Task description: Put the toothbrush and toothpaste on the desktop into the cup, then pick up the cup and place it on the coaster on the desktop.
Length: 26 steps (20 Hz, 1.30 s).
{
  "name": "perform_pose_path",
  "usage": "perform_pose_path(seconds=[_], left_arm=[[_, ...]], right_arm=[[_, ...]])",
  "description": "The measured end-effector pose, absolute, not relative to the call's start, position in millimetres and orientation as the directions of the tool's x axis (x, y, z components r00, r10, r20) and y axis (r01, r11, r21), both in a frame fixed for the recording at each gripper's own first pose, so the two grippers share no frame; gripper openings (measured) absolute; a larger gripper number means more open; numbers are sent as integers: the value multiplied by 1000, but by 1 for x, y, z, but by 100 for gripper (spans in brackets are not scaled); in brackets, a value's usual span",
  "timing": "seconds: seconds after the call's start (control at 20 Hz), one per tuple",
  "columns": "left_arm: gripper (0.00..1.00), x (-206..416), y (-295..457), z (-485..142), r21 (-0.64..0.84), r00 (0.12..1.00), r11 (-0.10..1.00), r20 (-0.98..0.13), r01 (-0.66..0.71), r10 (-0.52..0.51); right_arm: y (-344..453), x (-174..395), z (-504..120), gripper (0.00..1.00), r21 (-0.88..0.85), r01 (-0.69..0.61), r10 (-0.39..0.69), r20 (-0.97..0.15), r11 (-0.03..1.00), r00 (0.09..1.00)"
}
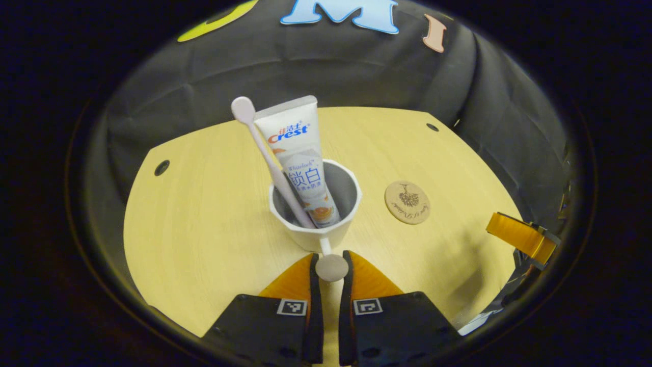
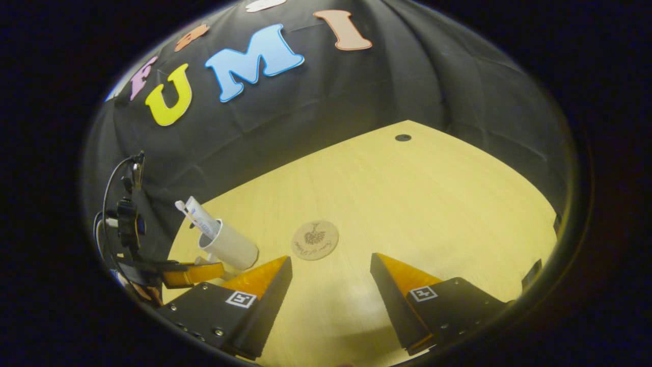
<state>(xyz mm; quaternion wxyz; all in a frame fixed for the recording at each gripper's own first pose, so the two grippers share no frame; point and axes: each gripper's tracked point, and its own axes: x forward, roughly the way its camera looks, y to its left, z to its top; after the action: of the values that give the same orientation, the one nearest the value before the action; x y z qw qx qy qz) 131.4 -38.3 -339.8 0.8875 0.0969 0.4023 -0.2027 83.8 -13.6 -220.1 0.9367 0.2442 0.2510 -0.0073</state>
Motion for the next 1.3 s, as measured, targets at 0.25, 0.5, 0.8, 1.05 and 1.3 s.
perform_pose_path(seconds=[0.25,0.5,0.8,1.05,1.3], left_arm=[[10,136,-43,-336,77,657,900,-710,430,-253],[10,128,-53,-319,113,675,861,-673,497,-301],[10,134,-85,-319,109,689,848,-641,519,-340],[10,139,-101,-295,122,752,856,-549,502,-363],[9,152,-117,-286,121,784,861,-490,494,-381]], right_arm=[[-11,87,-223,93,448,130,117,-482,885,868],[-19,86,-224,93,441,142,102,-486,886,868],[-25,82,-229,93,442,148,99,-489,885,867],[-39,73,-236,93,436,169,84,-503,884,860],[-44,64,-245,94,428,168,95,-529,888,844]])
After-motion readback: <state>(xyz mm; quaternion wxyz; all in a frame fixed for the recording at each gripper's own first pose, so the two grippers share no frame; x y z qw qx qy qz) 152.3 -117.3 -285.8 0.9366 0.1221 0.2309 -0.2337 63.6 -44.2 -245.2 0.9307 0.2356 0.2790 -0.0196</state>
